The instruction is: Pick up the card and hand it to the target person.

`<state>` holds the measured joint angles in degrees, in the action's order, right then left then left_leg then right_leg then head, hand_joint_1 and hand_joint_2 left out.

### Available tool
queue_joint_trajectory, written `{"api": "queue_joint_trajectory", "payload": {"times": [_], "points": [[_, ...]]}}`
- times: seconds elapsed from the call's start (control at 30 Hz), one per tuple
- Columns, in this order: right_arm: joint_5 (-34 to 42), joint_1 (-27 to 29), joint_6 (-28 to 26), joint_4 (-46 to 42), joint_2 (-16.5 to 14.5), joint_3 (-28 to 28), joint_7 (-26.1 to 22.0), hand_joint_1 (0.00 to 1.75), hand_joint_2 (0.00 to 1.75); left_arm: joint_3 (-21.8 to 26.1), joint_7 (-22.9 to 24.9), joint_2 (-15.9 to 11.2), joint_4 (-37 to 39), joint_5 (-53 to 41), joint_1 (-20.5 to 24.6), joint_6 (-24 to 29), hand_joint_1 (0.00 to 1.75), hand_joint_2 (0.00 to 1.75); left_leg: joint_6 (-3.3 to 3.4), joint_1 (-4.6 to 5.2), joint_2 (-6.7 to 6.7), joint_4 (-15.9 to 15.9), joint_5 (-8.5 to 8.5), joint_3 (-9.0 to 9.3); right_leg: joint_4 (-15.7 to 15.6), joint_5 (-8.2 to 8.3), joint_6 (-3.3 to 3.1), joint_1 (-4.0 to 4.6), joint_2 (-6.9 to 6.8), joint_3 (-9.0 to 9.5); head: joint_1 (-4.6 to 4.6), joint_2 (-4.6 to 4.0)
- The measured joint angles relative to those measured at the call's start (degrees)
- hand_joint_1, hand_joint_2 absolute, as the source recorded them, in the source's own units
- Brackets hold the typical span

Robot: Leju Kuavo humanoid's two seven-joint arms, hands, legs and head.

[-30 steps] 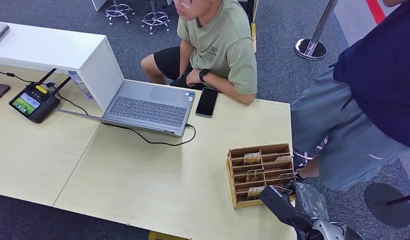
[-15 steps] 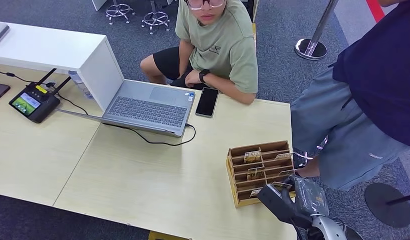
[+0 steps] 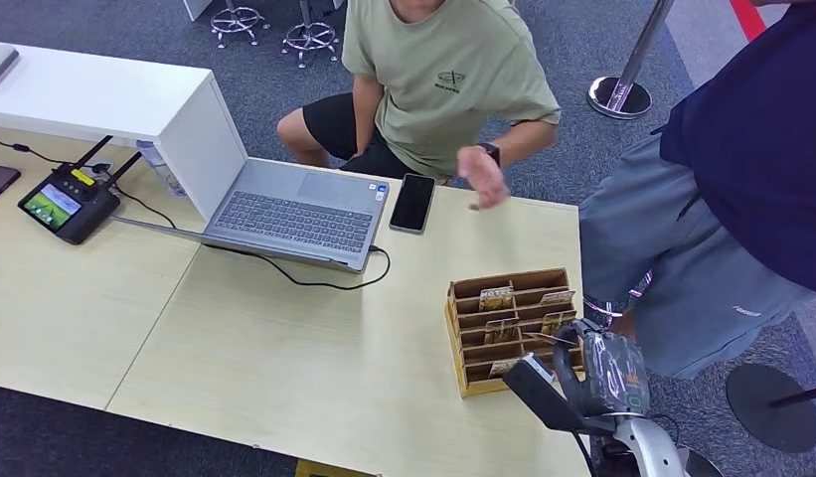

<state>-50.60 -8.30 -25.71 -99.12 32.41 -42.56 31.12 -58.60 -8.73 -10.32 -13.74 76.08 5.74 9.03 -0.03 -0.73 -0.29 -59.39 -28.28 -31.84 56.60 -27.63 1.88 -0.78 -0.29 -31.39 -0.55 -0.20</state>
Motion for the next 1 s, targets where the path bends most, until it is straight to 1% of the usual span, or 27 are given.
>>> {"api": "queue_joint_trajectory", "payload": {"times": [0.17,0.37,0.57,0.73,1.0], "points": [[-0.75,0.22,-1.96,-0.16,-1.03,0.99,-1.04,1.69,1.75,0.0,0.16,-0.02,0.01,-0.02,0.0,0.0,0.0,0.0,0.0,0.0,0.0,0.0,0.0,0.0,0.0,0.0,0.0,0.0,0.0,0.0,-0.01,0.0],[-2.13,1.02,-7.19,-1.03,-2.35,3.05,-2.57,1.69,1.75,0.02,0.01,-0.02,0.02,-0.64,0.0,0.0,0.0,0.0,0.0,0.0,0.0,0.0,0.0,0.0,0.0,0.0,0.0,0.0,0.0,-0.01,-0.01,0.0],[-3.08,4.31,-11.69,-3.32,-2.67,6.21,-1.7,1.69,1.75,0.0,-0.87,0.0,0.02,-2.35,-0.02,0.01,0.0,0.0,0.01,0.01,-0.01,0.0,-0.01,-0.01,-0.01,0.0,0.0,0.0,-0.01,-0.02,0.0,0.0],[-3.23,6.9,-12.44,-5.88,-1.66,9.13,-0.66,1.69,1.75,-0.02,-1.26,0.01,0.02,-3.06,-0.01,0.14,0.0,0.0,0.01,0.01,0.0,0.0,-0.01,0.0,-0.01,0.0,0.0,0.0,0.01,-0.02,-0.01,0.0],[-3.76,8.67,-12.2,-8.79,-0.89,11.84,-0.09,1.69,1.75,-0.02,-1.09,0.01,0.02,-3.04,-0.01,0.52,0.0,0.0,0.0,0.0,0.01,0.0,-0.01,0.02,-0.01,0.0,0.0,0.0,0.01,-0.02,-0.01,0.0]]}}
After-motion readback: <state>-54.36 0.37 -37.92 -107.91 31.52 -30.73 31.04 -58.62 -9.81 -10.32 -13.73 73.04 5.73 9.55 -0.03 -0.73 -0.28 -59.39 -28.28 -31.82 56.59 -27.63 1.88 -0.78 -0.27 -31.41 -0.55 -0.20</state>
